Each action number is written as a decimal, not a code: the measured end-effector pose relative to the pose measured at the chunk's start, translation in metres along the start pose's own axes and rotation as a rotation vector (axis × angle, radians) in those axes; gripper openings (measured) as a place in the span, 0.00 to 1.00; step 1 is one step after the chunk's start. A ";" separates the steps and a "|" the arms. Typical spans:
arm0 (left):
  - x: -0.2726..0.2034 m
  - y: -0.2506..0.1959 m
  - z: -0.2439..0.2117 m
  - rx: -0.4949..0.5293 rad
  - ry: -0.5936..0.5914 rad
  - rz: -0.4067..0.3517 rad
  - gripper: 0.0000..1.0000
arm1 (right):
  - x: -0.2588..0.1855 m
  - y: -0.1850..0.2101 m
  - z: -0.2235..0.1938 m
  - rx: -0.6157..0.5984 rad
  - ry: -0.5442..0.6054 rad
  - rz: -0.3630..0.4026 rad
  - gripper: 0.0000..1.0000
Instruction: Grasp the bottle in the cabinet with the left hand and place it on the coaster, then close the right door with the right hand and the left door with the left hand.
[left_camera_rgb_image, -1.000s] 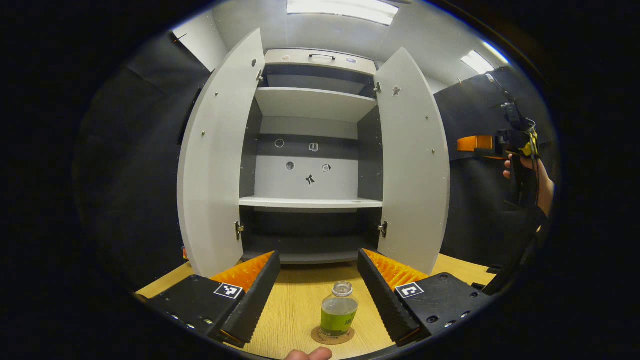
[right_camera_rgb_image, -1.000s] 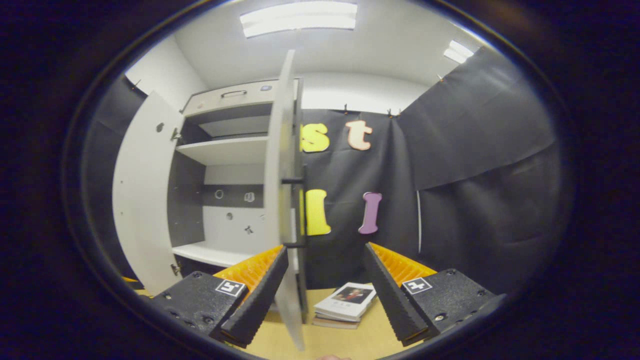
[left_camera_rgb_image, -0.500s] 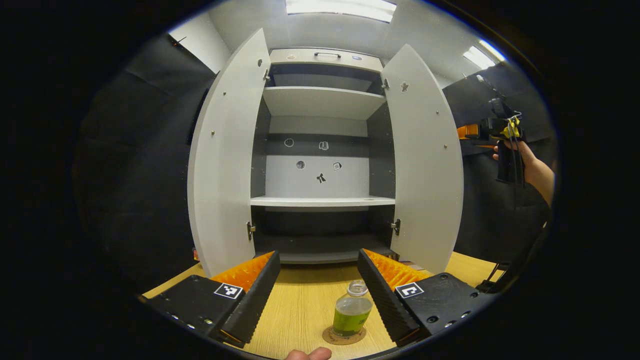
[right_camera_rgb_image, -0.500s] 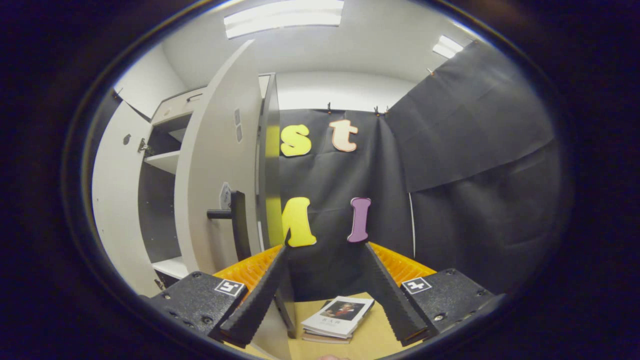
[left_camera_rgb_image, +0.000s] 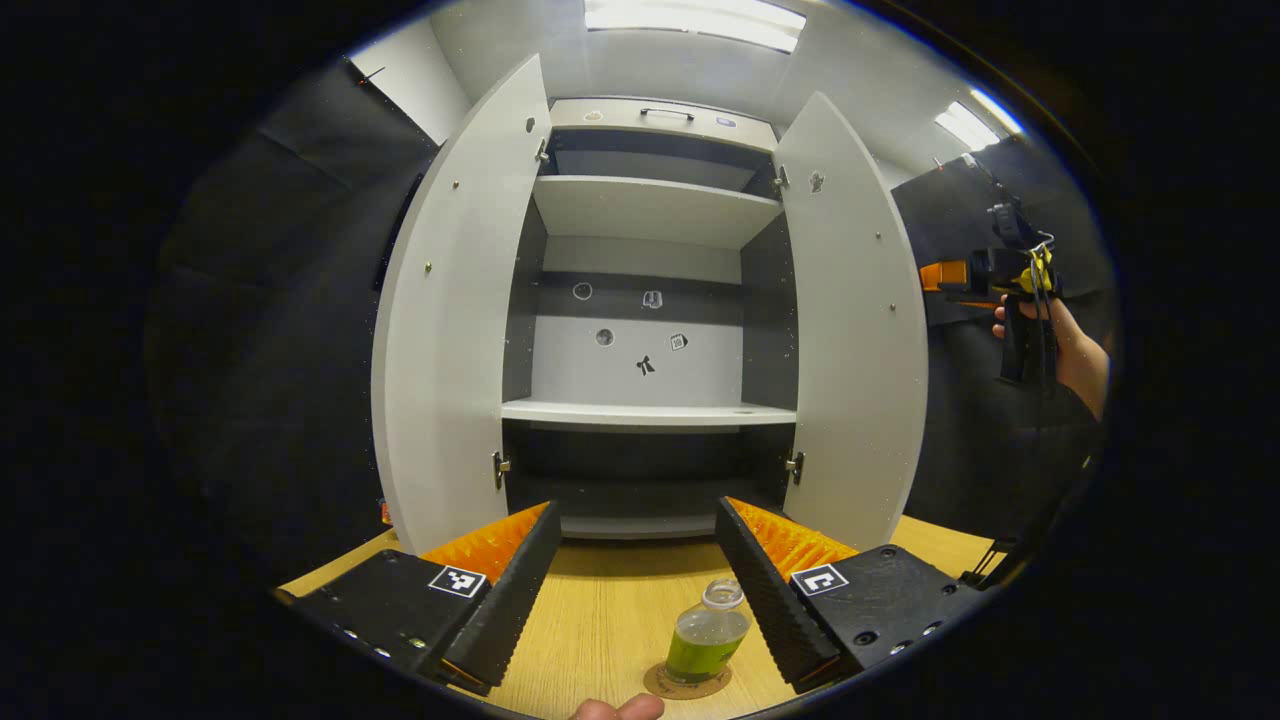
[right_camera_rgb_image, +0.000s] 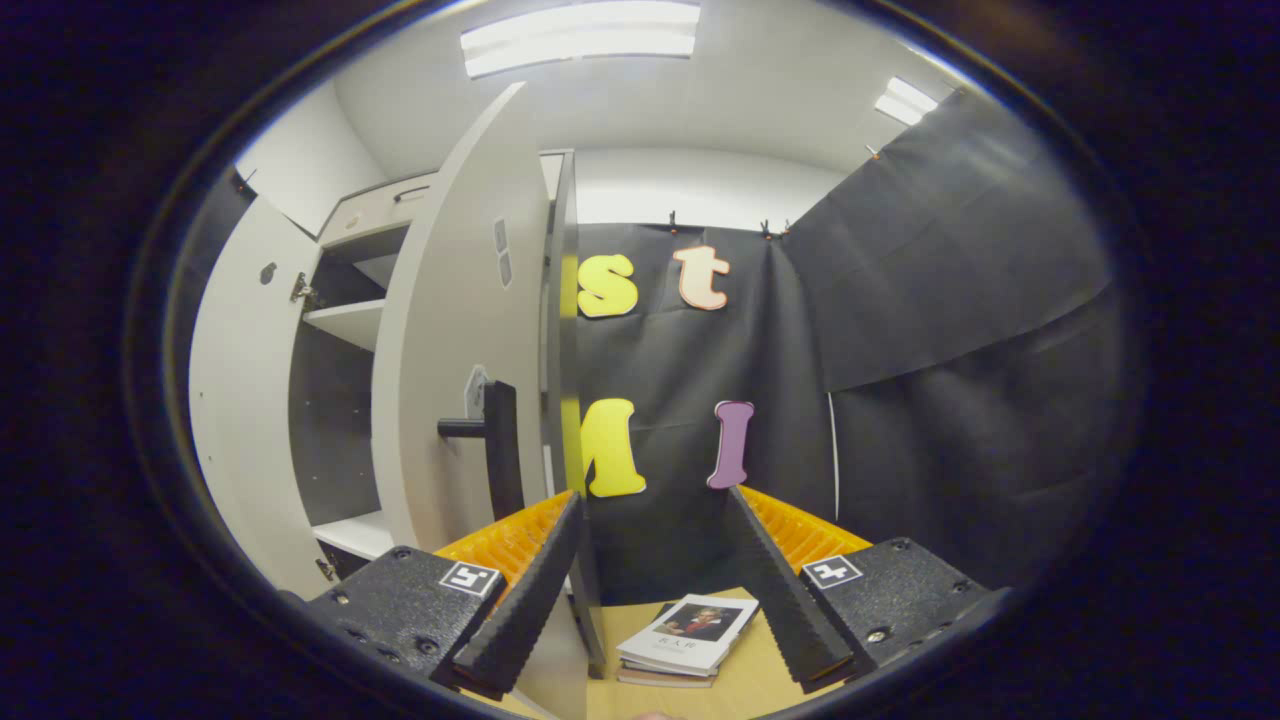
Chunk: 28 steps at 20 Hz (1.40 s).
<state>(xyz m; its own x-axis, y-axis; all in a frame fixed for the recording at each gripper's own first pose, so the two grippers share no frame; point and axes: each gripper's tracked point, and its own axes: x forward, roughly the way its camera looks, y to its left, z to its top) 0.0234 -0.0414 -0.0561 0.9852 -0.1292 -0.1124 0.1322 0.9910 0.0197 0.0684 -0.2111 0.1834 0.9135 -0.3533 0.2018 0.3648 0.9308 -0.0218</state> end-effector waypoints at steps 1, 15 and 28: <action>0.000 -0.001 0.002 -0.008 -0.007 -0.008 0.94 | -0.002 0.010 -0.001 -0.017 0.003 0.013 0.95; -0.019 0.049 -0.001 -0.006 0.019 0.099 0.94 | 0.027 0.144 -0.015 -0.024 -0.010 0.258 0.98; -0.019 0.038 0.008 -0.034 0.001 0.088 0.93 | -0.054 0.138 -0.031 -0.057 -0.010 0.255 0.98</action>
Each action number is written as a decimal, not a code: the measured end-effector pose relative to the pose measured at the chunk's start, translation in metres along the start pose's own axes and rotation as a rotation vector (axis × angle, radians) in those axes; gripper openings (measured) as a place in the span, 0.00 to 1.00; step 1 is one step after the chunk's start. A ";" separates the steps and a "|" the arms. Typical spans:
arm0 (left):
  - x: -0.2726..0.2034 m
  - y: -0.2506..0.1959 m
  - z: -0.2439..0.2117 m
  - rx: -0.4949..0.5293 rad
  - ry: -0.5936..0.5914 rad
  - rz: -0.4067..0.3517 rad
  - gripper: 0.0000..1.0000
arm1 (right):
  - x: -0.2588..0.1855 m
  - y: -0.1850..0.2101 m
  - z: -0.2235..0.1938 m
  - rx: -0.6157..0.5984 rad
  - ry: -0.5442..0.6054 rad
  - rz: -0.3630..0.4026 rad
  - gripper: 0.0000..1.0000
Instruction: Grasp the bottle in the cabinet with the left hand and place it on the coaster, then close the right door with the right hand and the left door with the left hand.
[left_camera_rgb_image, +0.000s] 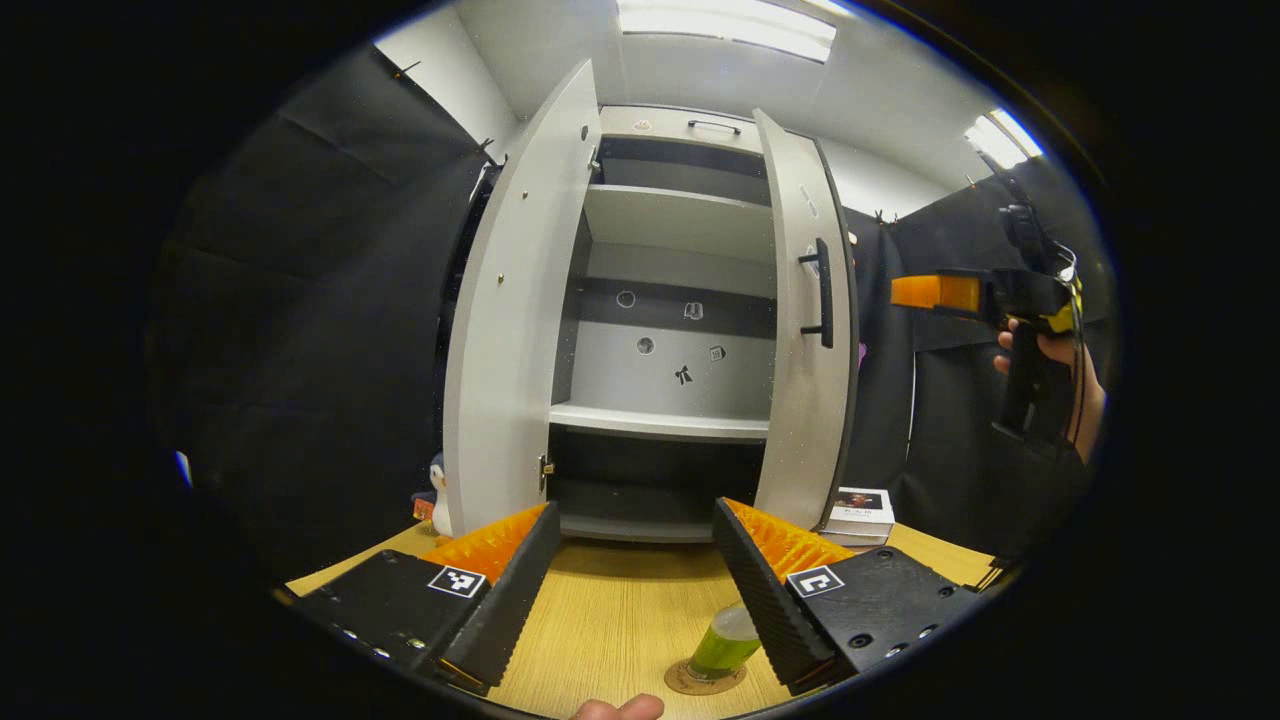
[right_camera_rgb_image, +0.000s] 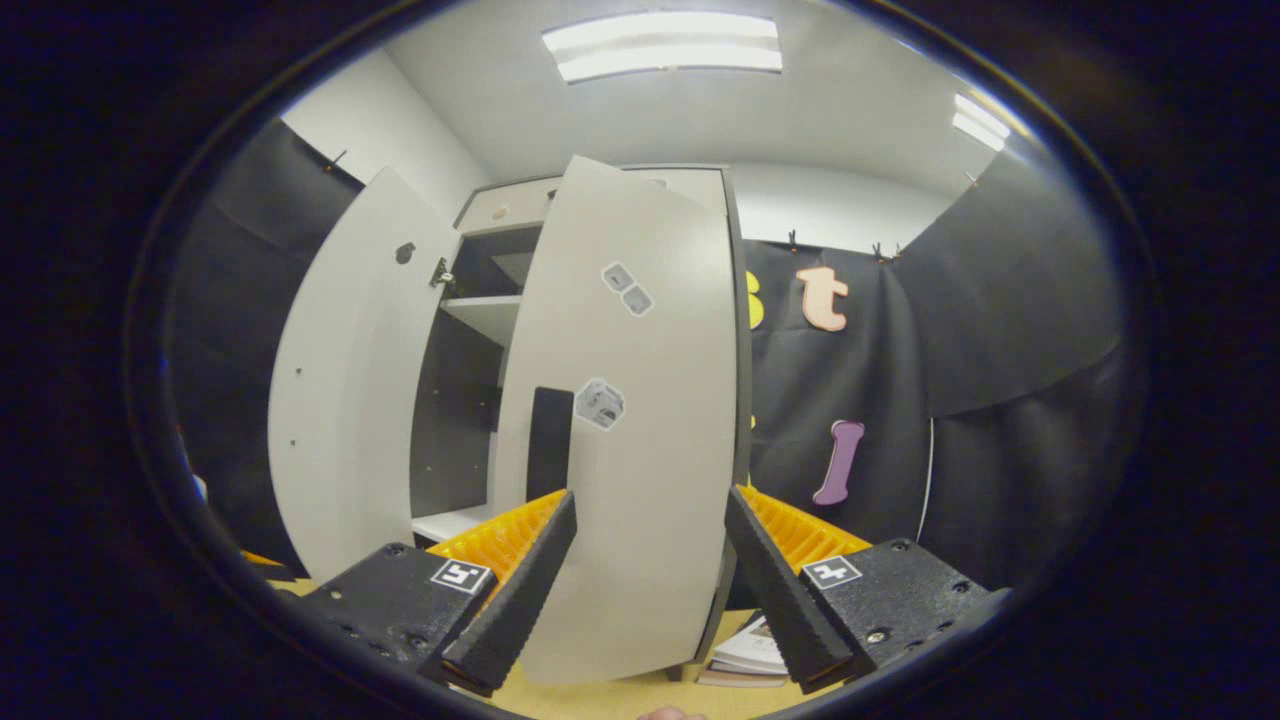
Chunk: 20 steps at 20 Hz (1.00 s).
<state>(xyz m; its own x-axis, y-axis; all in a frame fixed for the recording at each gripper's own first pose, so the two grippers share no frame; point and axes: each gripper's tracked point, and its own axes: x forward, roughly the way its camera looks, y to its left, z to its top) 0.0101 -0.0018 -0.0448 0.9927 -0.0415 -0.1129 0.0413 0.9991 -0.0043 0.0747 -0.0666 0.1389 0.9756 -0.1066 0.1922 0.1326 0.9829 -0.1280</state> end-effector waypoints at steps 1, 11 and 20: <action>0.000 -0.004 0.001 -0.001 0.002 -0.006 0.97 | -0.010 0.004 -0.013 0.000 0.019 0.005 0.94; 0.003 -0.002 0.003 -0.040 0.027 -0.004 0.94 | -0.085 0.008 -0.098 0.024 0.135 0.007 0.98; 0.002 0.168 0.105 0.049 -0.168 0.393 0.95 | -0.079 -0.025 -0.078 0.025 0.068 -0.060 0.98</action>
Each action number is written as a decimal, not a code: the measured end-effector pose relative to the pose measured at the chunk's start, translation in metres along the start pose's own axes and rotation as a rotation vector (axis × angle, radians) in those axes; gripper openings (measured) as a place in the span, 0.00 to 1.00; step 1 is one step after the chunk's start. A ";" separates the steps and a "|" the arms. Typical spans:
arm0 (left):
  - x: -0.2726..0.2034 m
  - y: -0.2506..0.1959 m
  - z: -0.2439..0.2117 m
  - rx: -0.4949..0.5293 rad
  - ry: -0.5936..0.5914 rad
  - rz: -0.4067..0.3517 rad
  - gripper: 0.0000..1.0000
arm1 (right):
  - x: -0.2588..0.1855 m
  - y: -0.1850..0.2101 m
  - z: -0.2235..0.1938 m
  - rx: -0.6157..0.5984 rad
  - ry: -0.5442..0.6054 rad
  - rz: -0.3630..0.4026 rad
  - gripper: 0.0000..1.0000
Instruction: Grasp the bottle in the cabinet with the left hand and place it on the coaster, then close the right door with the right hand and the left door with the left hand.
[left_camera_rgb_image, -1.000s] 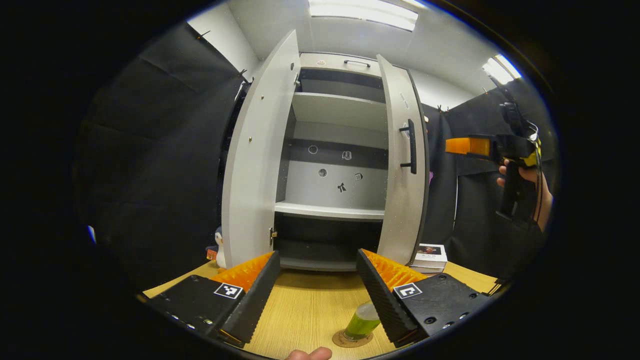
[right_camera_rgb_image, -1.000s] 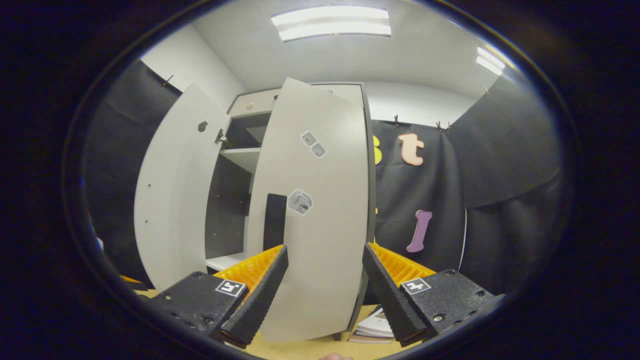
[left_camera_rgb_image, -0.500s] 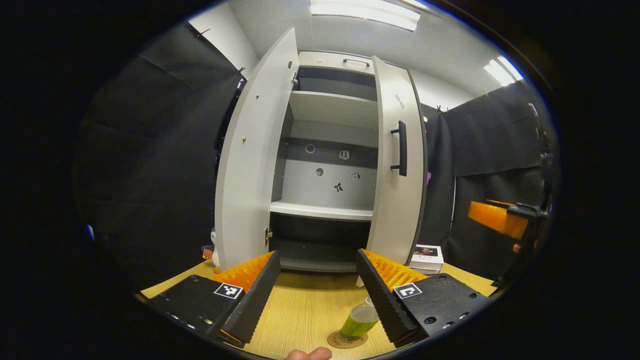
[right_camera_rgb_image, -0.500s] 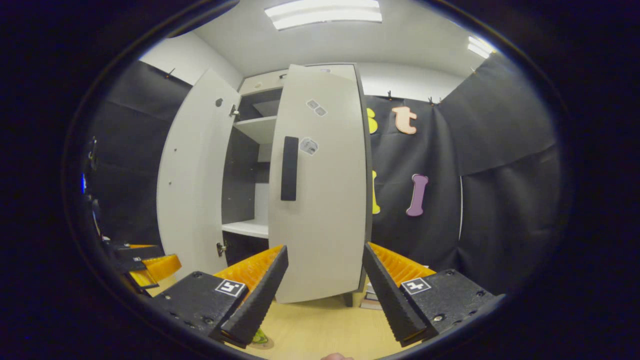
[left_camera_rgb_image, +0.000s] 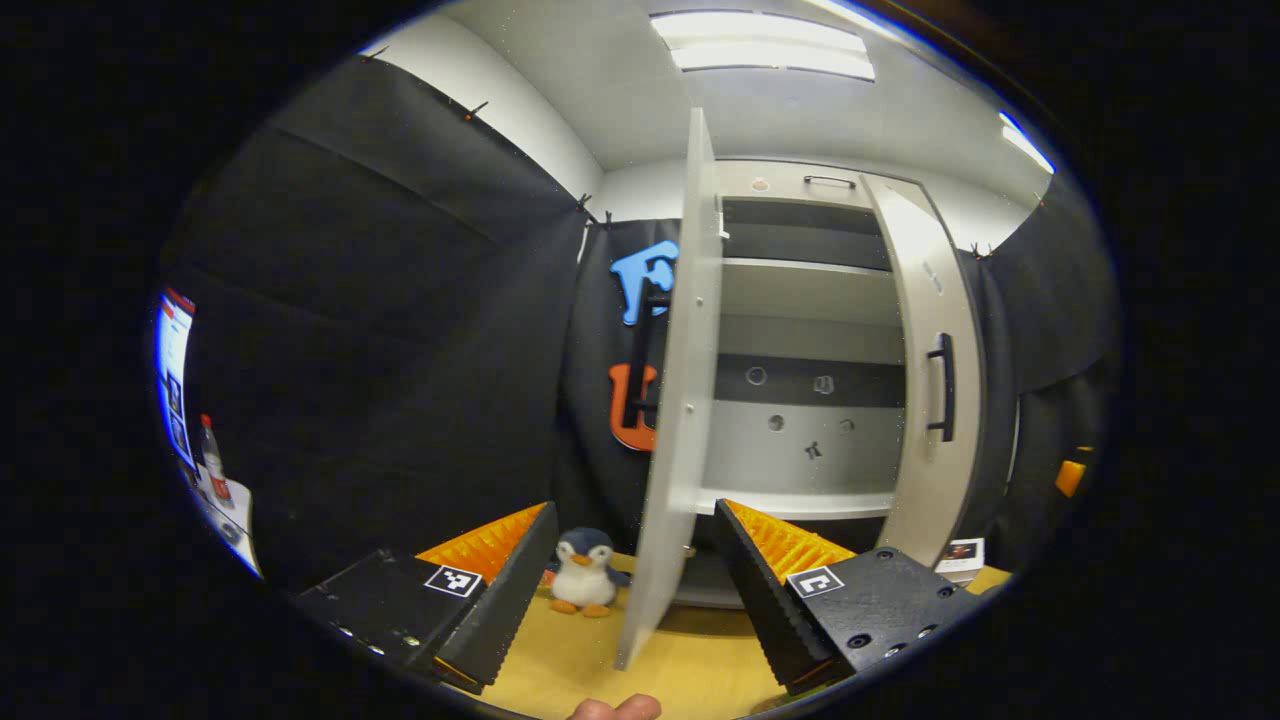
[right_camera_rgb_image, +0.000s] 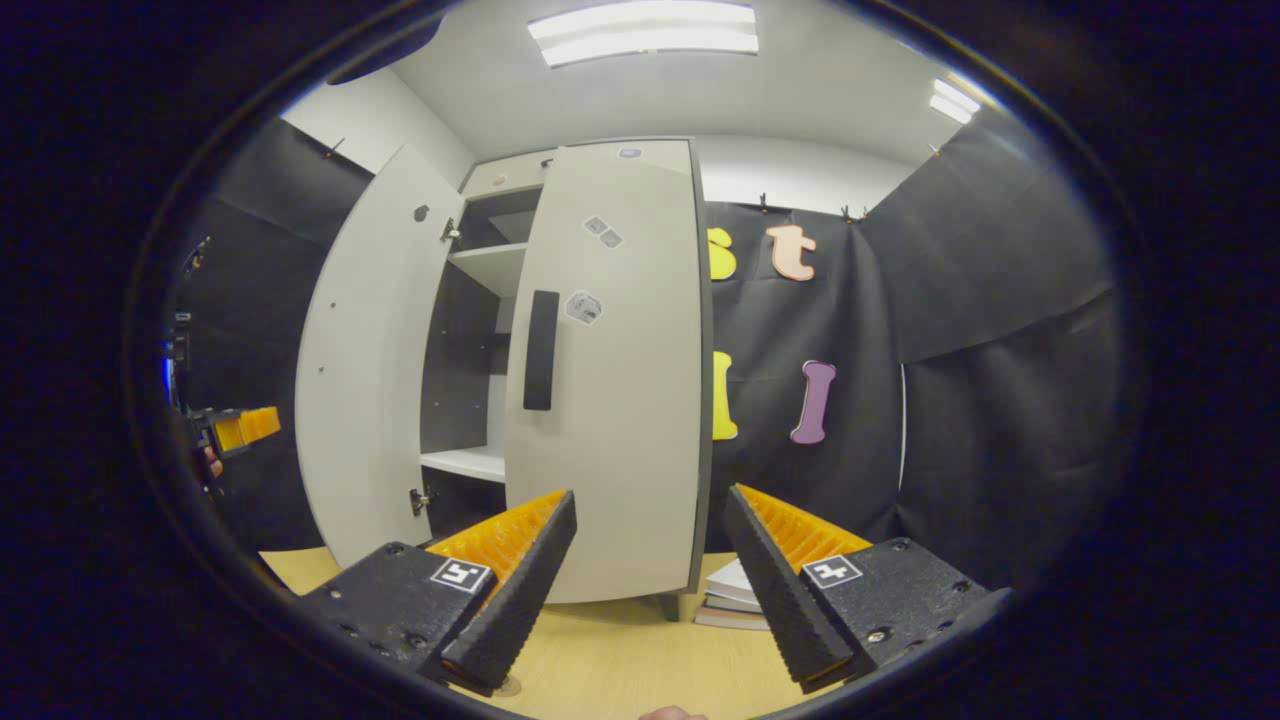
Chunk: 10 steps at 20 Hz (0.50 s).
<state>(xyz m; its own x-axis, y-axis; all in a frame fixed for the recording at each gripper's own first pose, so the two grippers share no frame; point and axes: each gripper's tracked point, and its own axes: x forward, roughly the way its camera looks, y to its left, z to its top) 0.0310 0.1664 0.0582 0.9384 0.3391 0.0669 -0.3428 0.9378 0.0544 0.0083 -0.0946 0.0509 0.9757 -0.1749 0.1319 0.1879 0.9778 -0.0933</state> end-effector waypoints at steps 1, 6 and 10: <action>0.015 0.017 0.006 0.017 -0.011 0.042 0.95 | 0.000 -0.003 -0.001 0.004 0.001 -0.005 0.98; 0.070 0.047 0.043 0.066 -0.073 0.092 0.90 | -0.002 -0.012 -0.012 0.013 0.029 -0.025 0.98; 0.096 0.039 0.056 0.123 -0.113 0.079 0.99 | 0.000 -0.021 -0.011 0.018 0.030 -0.051 0.98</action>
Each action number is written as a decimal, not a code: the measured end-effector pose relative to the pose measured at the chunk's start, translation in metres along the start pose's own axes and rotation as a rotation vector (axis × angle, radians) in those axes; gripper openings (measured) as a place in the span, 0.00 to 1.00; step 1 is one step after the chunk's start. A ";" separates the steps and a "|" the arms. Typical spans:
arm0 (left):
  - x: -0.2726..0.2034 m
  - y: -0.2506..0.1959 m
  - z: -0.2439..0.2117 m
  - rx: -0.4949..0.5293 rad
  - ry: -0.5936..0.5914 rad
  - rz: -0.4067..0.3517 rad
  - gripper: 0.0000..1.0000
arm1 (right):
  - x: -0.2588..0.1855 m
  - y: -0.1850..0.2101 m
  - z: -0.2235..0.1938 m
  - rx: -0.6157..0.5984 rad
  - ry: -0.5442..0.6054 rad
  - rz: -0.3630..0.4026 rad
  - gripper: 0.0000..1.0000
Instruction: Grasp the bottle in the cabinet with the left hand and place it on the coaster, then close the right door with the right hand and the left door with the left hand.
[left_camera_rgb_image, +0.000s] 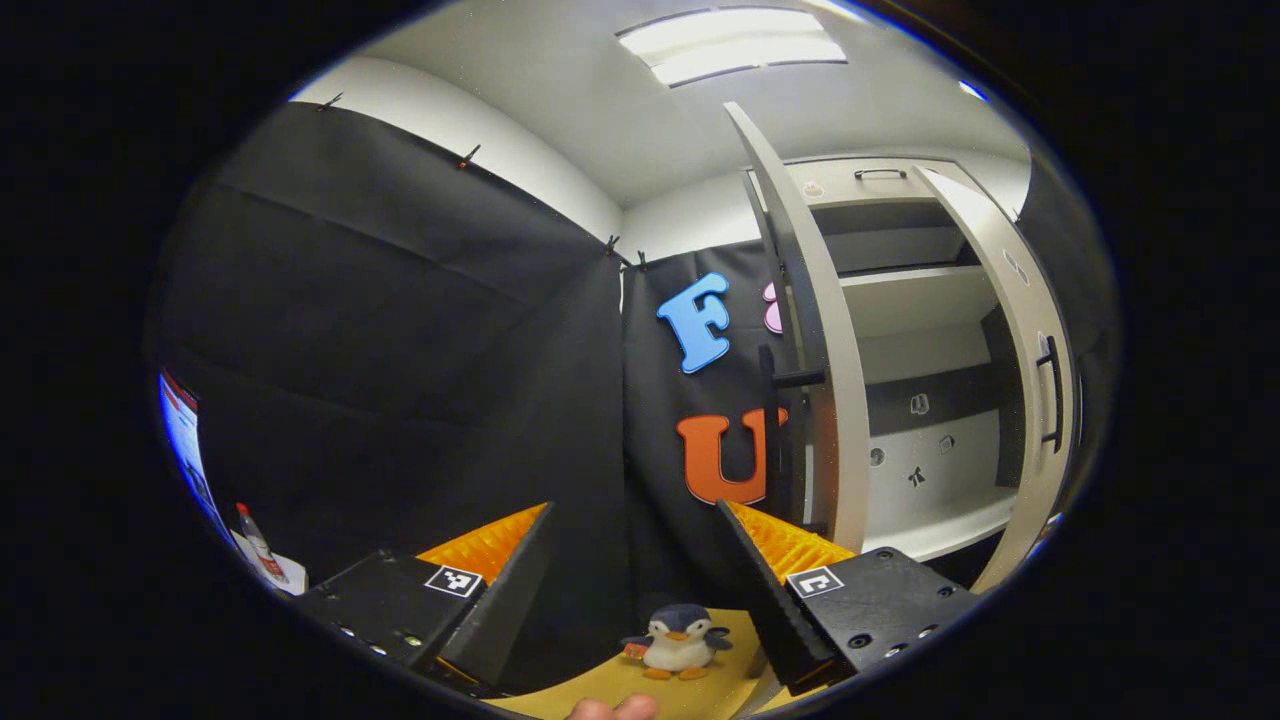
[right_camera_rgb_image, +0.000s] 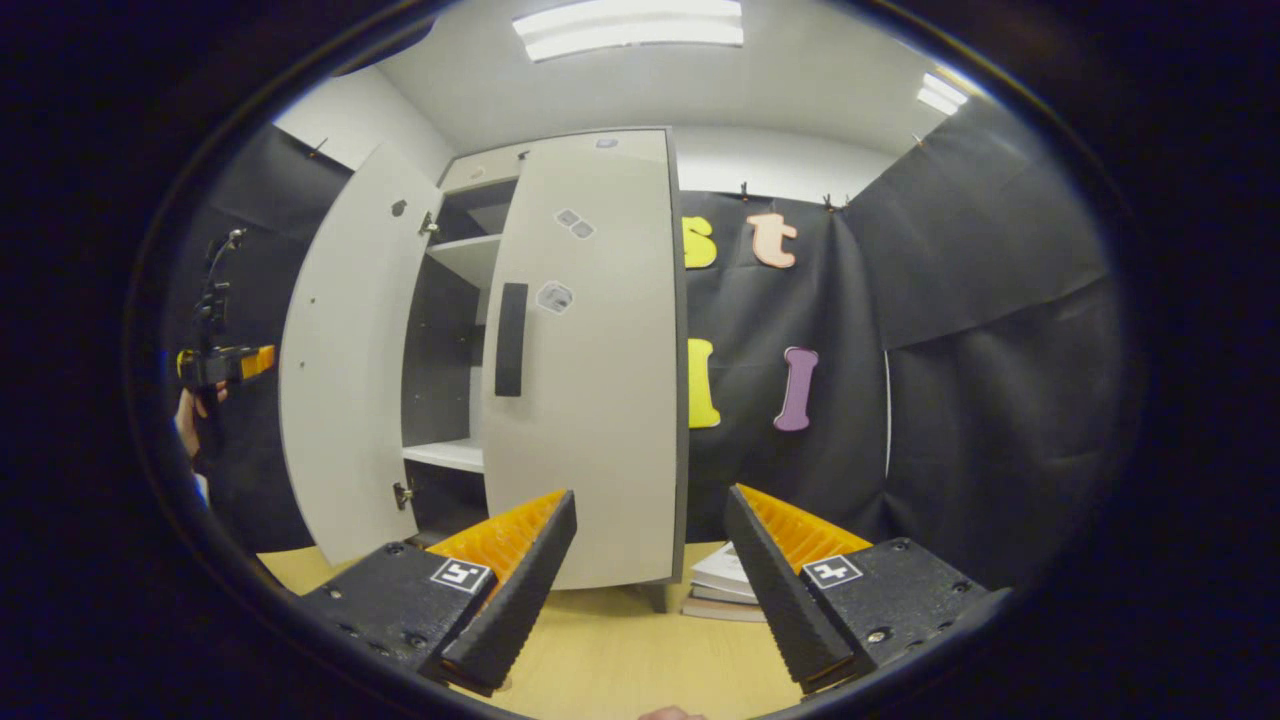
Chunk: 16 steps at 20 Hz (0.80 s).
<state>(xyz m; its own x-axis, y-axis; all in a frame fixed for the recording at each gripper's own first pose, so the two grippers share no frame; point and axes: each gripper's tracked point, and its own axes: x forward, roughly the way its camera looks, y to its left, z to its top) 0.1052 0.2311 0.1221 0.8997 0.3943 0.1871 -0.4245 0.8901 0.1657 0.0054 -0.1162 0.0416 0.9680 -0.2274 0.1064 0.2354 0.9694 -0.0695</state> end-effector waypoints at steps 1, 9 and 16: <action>0.005 -0.005 -0.005 -0.004 0.010 -0.014 0.99 | 0.001 -0.002 0.001 0.004 -0.002 -0.007 0.98; 0.011 -0.012 -0.008 0.026 0.021 -0.049 0.93 | 0.015 -0.007 0.001 0.035 -0.001 0.002 0.98; -0.001 -0.049 -0.004 -0.057 0.048 -0.179 0.92 | 0.021 0.003 0.005 0.039 -0.012 0.043 0.98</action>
<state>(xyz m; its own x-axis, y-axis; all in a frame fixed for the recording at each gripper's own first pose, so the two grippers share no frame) 0.1253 0.1884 0.1098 0.9647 0.2378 0.1132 -0.2522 0.9580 0.1364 0.0263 -0.1175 0.0485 0.9759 -0.1846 0.1163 0.1899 0.9812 -0.0353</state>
